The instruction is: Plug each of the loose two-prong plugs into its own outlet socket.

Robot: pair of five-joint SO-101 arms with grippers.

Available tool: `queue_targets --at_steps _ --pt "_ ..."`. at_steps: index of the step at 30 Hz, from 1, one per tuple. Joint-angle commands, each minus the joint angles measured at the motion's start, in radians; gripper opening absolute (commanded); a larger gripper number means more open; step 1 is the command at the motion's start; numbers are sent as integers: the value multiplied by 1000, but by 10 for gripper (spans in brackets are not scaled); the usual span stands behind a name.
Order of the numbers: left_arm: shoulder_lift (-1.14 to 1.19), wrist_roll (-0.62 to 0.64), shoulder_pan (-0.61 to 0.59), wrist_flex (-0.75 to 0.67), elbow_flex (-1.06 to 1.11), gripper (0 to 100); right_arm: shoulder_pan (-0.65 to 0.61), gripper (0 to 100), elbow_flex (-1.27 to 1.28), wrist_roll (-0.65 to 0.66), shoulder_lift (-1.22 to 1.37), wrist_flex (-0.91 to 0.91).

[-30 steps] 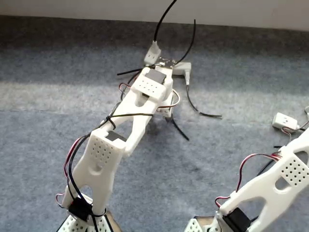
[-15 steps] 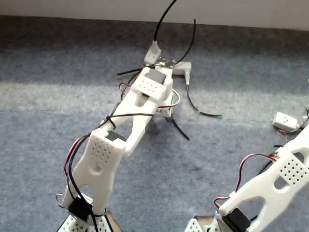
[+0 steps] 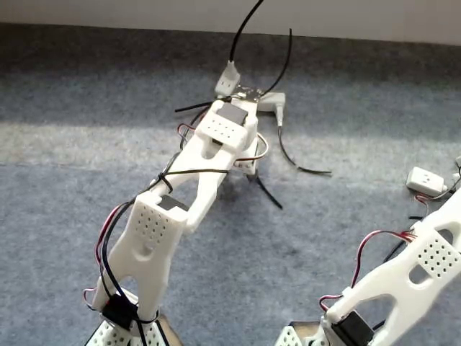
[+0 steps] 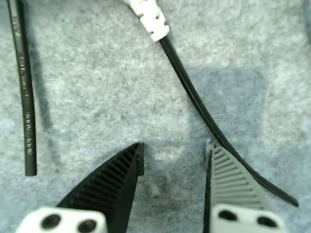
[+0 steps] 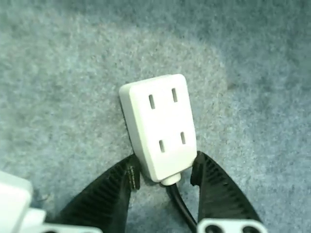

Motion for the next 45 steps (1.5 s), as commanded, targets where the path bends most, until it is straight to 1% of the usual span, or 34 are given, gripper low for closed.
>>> queue_targets --at_steps 1,6,14,18,23,25,26,28,29,32,37,39,42,45 --pt "1 5 -4 -28 -21 210 15 126 -21 12 1 -13" --pt "1 5 -4 -28 -21 210 2 126 -153 8 -64 151" --pt "1 5 -4 -28 -22 210 -88 126 -504 -11 -193 490" --pt "1 5 -5 -28 -22 210 -133 126 -619 -114 -271 575" --pt "-1 8 -30 -28 -27 210 -189 126 -628 -236 -406 727" --pt "-2 9 -39 -29 -27 210 -220 126 -628 -321 -446 828" --pt "-2 9 -42 -29 -27 210 -229 126 -622 -385 -461 835" --pt "-5 9 -44 -28 -27 210 -228 126 -565 -537 -496 831" --pt "-7 8 -50 -28 -27 210 -231 126 -529 -592 -515 831" --pt "-8 9 -74 -28 -28 210 -262 126 -344 -695 -579 831" --pt "-13 11 -101 -23 -30 210 -355 126 21 -927 -734 831" --pt "-35 11 -108 43 -58 211 -407 126 151 -962 -812 831" --pt "-91 5 -117 187 -111 211 -473 126 331 -991 -952 831" --pt "-150 6 -151 311 -124 211 -536 126 499 -1049 -1082 831"
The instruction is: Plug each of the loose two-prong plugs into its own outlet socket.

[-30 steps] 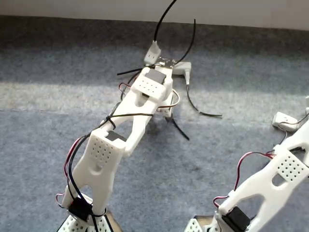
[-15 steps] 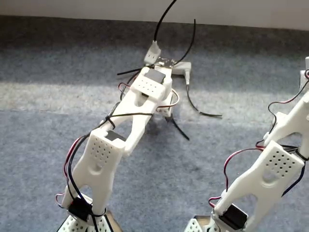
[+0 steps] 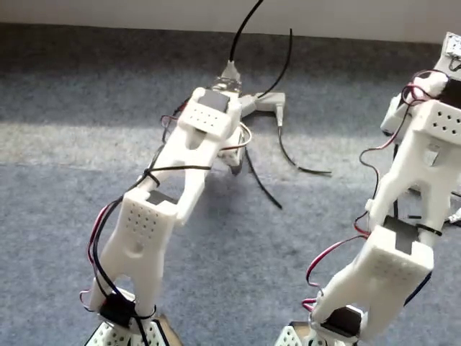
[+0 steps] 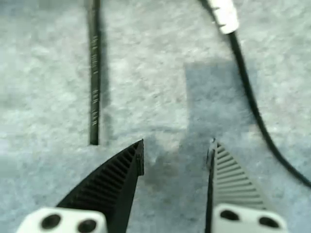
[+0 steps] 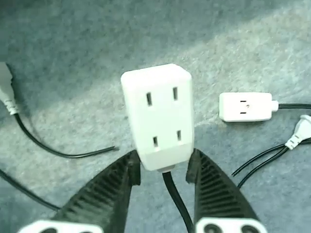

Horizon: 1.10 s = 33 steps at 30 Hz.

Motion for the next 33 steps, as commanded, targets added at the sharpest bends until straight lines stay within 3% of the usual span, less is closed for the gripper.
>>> queue_targets --at_steps 1,6,14,19,24,27,29,33 --pt "-154 6 -70 163 -25 211 -79 126 171 -78 -206 41" --pt "-367 6 -171 161 166 213 -168 126 392 -247 -291 27" --pt "-588 9 -326 127 529 211 -389 126 625 -738 -226 -62" --pt "-576 12 -357 -72 699 210 -555 127 679 -741 -185 -176" --pt "-575 14 -312 -107 720 210 -642 139 733 -729 -114 -300" --pt "-573 14 -298 -132 723 210 -645 214 753 -735 -68 -338" --pt "-573 14 -297 -157 731 210 -633 316 757 -743 -51 -337" --pt "-581 34 -295 -222 768 210 -588 548 751 -887 -59 -266"
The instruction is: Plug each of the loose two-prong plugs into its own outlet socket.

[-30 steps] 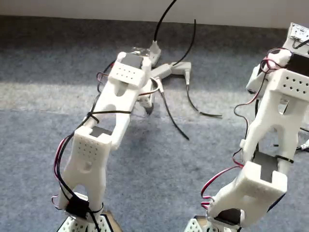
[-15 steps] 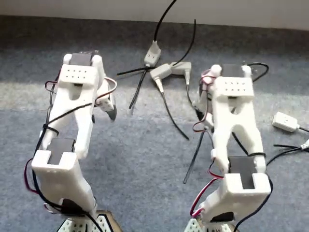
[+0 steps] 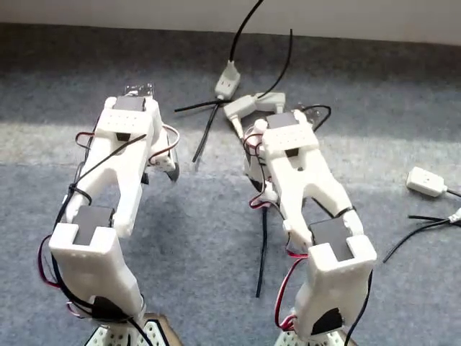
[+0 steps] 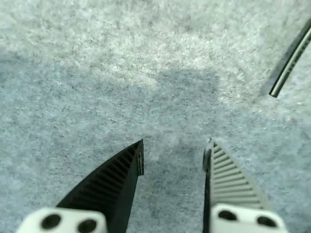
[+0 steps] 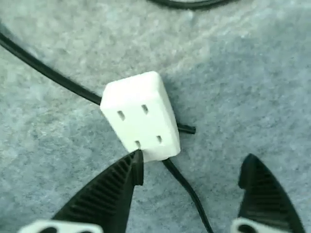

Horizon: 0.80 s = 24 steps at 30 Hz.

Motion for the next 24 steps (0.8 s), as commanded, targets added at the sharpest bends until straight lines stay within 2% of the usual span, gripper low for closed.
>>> queue_targets --at_steps 1,3,6,10,12,15,19,20,24 --pt "-50 51 18 -57 21 210 62 587 -15 -103 -33 59" --pt "-50 68 12 -55 22 210 107 625 -53 -103 -65 88" --pt "-50 68 -1 -54 22 210 219 625 -124 -103 -128 143" --pt "-50 71 -4 -54 24 210 484 625 -186 -92 -196 168" --pt "-48 71 -4 -54 24 210 639 625 -200 17 -203 150" --pt "-48 71 -2 -54 24 210 817 625 -174 287 -196 48" --pt "-45 72 1 -58 24 210 888 625 -74 559 -116 -24" --pt "-45 72 1 -60 24 210 900 625 -61 594 -85 -42" --pt "-42 72 1 -60 24 210 1007 625 -81 600 30 -119"
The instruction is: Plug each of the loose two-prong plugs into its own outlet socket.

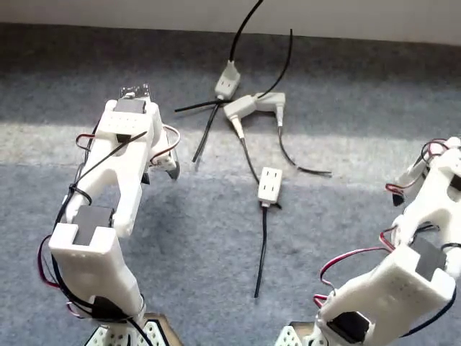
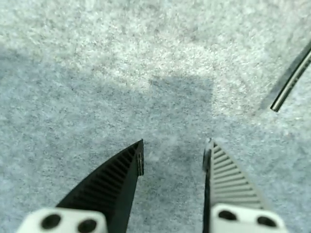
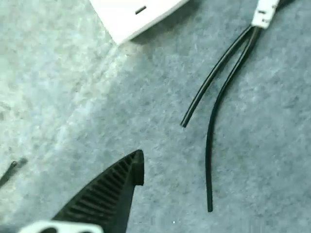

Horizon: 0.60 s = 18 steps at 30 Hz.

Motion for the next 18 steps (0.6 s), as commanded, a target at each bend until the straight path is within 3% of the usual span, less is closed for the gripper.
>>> queue_targets --at_steps 1,5,8,18 --pt "-42 9 4 -11 -4 210 102 625 -53 35 56 -73" --pt "-42 9 4 -11 -4 210 163 624 -219 61 179 -84" --pt "-42 9 4 -11 -4 210 188 624 -354 -32 289 -85" --pt "-42 9 2 -11 -4 210 166 624 -805 -49 705 -70"
